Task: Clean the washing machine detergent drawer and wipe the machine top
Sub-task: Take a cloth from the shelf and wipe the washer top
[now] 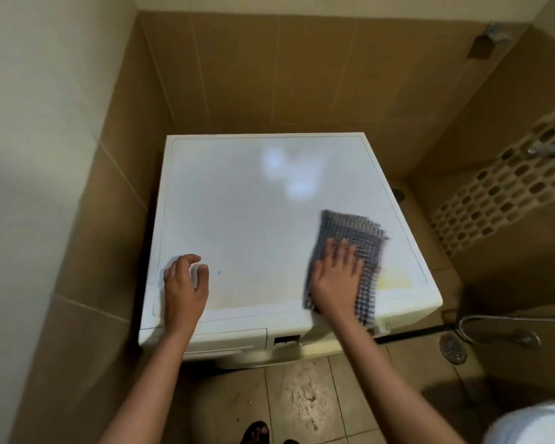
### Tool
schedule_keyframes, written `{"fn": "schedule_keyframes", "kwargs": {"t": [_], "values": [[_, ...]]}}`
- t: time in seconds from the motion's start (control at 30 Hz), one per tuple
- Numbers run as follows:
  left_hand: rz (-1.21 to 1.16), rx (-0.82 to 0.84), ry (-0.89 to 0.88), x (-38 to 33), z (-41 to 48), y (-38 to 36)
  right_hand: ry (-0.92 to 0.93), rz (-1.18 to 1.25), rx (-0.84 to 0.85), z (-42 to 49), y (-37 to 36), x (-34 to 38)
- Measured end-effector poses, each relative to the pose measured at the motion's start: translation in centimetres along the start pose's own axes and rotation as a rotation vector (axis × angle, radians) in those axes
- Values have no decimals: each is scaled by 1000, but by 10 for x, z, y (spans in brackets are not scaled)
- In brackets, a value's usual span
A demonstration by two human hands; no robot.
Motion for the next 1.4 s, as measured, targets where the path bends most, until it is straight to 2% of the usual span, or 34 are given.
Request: {"fn": "schedule_keyframes", "kwargs": {"t": [0.13, 0.23, 0.37, 0.47, 0.53, 0.7, 0.87, 1.0, 1.1, 1.2, 1.3, 1.4], "values": [[59, -83, 2, 13, 23, 14, 271, 45, 35, -44, -35, 127], [77, -124, 19, 22, 38, 19, 507, 29, 187, -64, -52, 212], [63, -87, 105, 30, 53, 11, 654, 55, 247, -37, -54, 253], [75, -91, 48, 24, 64, 8, 623, 84, 229, 11, -44, 240], [92, -93, 18, 23, 70, 5, 536, 94, 194, 45, -36, 213], [108, -69, 28, 28, 84, -5, 249, 38, 113, 117, -8, 103], [107, -94, 64, 33, 95, -9, 38, 1, 18, 163, 20, -5], [109, -158, 103, 38, 109, -8, -148, 17, -27, 204, 31, -53], [103, -204, 127, 40, 117, -5, -220, 3, -22, 235, 32, -53], [90, -223, 165, 44, 122, -4, -202, -8, 5, 262, 28, -22], [62, -245, 203, 45, 122, -3, -36, -9, 42, 275, 14, 47], [50, -264, 198, 38, 119, 0, 226, -3, 84, 256, -9, 146]]}}
Point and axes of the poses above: each hand's wrist, its own z-axis towards the middle knuckle, its own y-axis out of the back of the hand, x = y × z, the point moved 9 cm from there along z, towards the middle knuckle, and after that the axes turned 3 degrees about y, right-handed, at the moved point
